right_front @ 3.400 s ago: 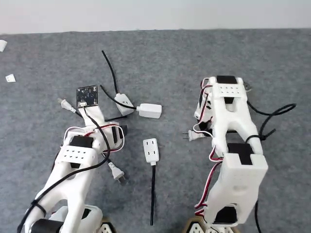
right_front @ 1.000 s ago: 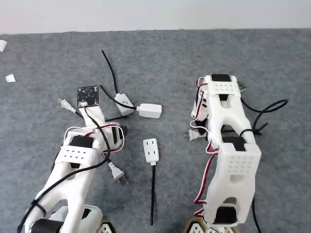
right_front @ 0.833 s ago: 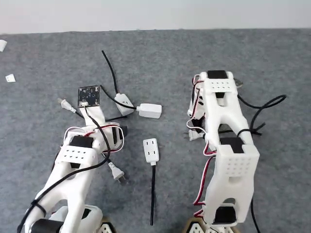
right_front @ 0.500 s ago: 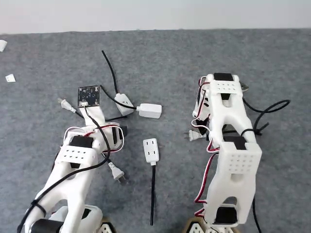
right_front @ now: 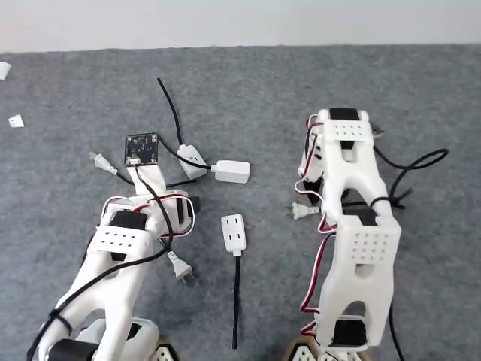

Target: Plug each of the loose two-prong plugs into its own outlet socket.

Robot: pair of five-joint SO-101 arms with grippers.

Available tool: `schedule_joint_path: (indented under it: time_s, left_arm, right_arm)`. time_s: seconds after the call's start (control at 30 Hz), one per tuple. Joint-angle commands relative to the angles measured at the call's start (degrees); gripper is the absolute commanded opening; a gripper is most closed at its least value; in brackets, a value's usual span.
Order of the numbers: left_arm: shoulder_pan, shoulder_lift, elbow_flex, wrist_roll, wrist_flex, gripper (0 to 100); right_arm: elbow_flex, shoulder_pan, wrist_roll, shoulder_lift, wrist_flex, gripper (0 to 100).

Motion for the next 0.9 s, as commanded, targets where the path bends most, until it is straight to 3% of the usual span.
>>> schedule_joint_path:
  time_s: [0.0, 0.37, 0.67, 0.8, 0.87]
  left_arm:
    - [0.5, 0.0, -0.6, -0.6, -1.3, 24]
    - [0.4, 0.1, -0.6, -0.6, -1.3, 24]
    - [0.4, 0.1, -0.6, -0.6, -1.3, 24]
    - [0.2, 0.1, -0.6, -0.6, -1.4, 24]
    - [0.2, 0.1, -0.6, -0.6, -1.4, 24]
  right_arm:
    - [-3.3, 1.0, -1.8, -0.7, 1.9, 10.2]
    - [-6.2, 0.9, -1.1, 9.9, 4.4, 10.0]
    - [-7.8, -3.6, 0.3, 10.1, 6.0, 9.6]
    - [-8.1, -3.7, 0.5, 10.1, 6.0, 0.9]
    - [-8.1, -3.3, 0.5, 9.9, 6.1, 1.7]
